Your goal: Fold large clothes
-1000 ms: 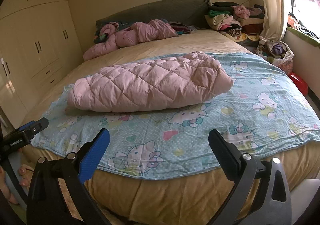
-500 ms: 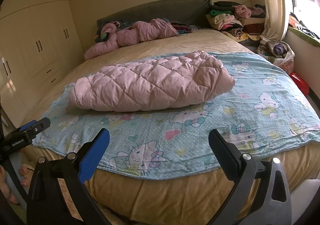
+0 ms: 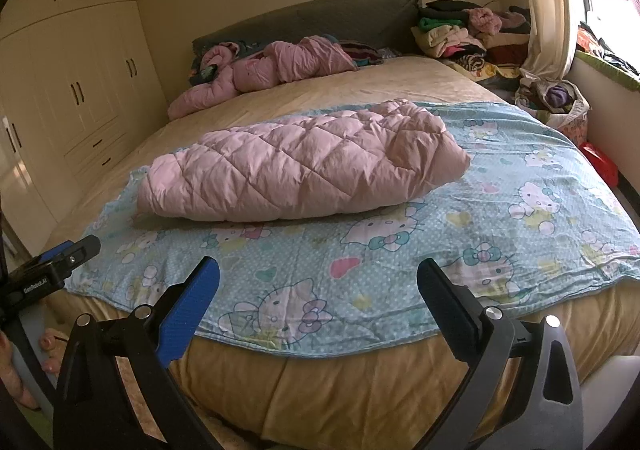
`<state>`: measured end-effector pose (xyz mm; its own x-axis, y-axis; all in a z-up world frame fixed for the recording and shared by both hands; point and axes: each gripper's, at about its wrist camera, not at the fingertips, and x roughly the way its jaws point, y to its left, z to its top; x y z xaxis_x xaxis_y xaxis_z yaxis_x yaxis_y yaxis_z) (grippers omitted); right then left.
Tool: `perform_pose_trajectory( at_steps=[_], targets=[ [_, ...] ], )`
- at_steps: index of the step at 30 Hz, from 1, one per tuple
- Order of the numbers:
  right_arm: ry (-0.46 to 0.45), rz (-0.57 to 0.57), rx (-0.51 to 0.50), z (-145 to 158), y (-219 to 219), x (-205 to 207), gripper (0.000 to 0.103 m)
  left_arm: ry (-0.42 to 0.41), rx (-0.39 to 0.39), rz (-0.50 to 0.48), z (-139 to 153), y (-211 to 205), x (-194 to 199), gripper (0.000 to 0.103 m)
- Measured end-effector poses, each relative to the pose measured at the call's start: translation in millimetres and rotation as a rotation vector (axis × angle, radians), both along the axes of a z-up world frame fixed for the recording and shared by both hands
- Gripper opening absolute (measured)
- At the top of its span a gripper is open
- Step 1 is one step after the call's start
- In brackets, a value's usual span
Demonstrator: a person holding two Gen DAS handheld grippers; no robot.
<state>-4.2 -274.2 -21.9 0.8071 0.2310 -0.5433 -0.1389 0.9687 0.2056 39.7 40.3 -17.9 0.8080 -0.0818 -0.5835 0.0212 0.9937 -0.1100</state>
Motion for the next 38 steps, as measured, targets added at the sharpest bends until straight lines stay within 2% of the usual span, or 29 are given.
perform_pose_trajectory(
  at_steps=[14, 21, 26, 27, 31, 34, 36, 38],
  targets=[
    [0.006, -0.008, -0.004, -3, -2, 0, 0.099, 0.016, -0.006, -0.006, -4, 3, 1, 0.094],
    [0.009, -0.090, -0.048, -17, -8, -10, 0.099, 0.061, -0.021, 0.034, -20, 25, 0, 0.094],
    [0.041, -0.189, 0.002, -32, -29, -18, 0.099, 0.077, -0.027, 0.074, -22, 41, 3, 0.094],
    [0.049, -0.217, 0.010, -34, -37, -21, 0.099, 0.084, -0.031, 0.089, -22, 48, 4, 0.094],
    [0.059, -0.454, 0.001, -47, -103, -45, 0.099, 0.116, -0.029, 0.164, -22, 97, 17, 0.094],
    [0.137, -0.693, -0.045, -68, -176, -72, 0.099, 0.124, -0.020, 0.268, -18, 157, 33, 0.094],
    [0.216, -0.899, -0.072, -87, -239, -103, 0.099, 0.139, -0.004, 0.357, -17, 209, 48, 0.094],
    [0.303, -1.072, -0.105, -107, -294, -132, 0.099, 0.149, 0.059, 0.469, -18, 262, 69, 0.094]
  ],
)
